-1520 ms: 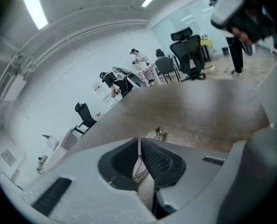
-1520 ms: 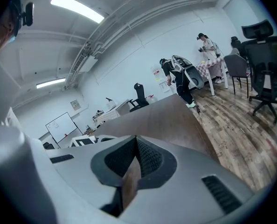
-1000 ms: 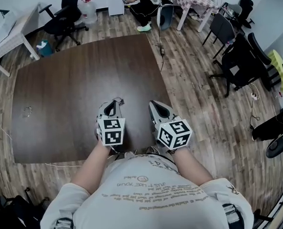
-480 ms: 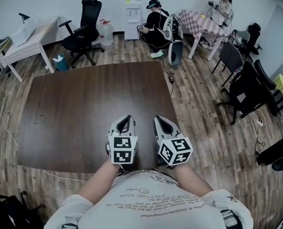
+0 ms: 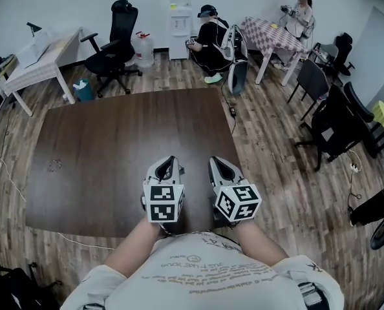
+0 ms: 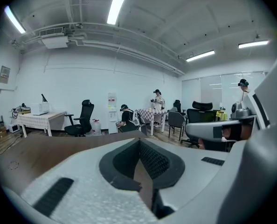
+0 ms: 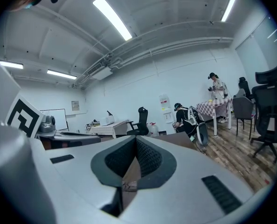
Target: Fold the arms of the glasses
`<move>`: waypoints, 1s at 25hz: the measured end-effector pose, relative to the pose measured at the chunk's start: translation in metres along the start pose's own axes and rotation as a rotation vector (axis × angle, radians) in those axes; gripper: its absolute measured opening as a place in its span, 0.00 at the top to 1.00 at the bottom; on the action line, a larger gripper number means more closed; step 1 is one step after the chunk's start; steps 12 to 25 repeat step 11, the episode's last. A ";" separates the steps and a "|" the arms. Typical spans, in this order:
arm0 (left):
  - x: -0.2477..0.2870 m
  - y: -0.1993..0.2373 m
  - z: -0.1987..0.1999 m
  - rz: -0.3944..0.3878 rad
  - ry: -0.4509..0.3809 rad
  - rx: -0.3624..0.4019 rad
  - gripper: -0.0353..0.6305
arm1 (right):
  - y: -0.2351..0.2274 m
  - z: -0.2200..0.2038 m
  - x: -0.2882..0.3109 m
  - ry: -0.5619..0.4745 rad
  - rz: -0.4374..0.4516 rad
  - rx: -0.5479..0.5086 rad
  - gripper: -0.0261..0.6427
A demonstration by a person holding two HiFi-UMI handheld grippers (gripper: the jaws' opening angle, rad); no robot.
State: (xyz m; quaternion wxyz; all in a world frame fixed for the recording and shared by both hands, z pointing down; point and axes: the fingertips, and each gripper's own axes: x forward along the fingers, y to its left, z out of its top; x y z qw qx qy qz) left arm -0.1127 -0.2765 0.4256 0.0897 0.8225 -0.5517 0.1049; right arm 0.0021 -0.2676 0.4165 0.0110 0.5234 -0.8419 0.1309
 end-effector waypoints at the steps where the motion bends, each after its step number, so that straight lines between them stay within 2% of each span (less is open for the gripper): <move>1: 0.001 0.000 -0.001 0.002 0.000 -0.003 0.92 | -0.002 0.000 0.000 0.000 -0.003 0.002 0.94; 25: 0.001 -0.001 -0.001 0.005 0.001 -0.022 0.92 | -0.007 0.000 0.001 -0.003 0.000 0.002 0.94</move>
